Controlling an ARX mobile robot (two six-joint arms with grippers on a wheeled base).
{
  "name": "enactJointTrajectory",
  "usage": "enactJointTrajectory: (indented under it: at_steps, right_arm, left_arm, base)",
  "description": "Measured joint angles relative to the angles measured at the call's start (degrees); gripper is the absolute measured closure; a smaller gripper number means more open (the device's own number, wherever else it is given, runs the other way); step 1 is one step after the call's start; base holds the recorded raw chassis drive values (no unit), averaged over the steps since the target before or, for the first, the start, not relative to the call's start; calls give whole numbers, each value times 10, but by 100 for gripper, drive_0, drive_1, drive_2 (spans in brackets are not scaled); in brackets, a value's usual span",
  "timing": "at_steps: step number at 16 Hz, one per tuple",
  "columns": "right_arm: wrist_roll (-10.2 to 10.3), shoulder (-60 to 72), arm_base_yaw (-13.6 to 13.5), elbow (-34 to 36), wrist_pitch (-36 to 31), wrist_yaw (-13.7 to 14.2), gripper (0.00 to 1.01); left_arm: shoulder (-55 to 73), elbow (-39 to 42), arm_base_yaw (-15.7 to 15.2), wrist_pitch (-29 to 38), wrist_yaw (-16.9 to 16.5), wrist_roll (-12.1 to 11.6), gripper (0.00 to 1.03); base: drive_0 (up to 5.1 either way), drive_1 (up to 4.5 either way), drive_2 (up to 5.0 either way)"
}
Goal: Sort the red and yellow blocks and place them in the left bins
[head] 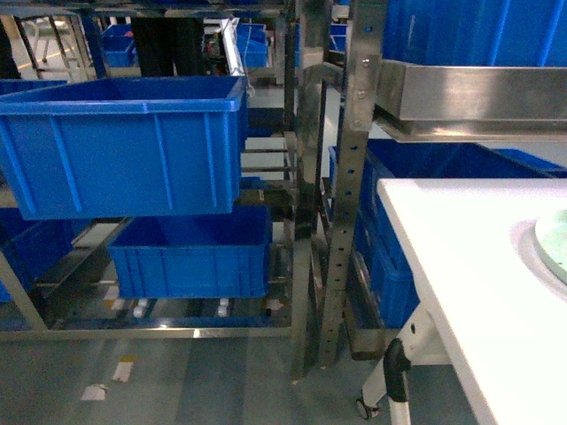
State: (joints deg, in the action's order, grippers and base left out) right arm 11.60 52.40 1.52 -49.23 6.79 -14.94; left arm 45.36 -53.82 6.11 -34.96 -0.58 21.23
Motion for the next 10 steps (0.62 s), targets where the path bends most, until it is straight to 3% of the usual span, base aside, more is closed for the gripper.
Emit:
enactJointTrajectory:
  at_steps: [10]
  right_arm:
    - [0,0,0,0,0,0,72]
  left_arm:
    - [-1,0,-1,0,1,0,77]
  base:
    - [-504,242,242]
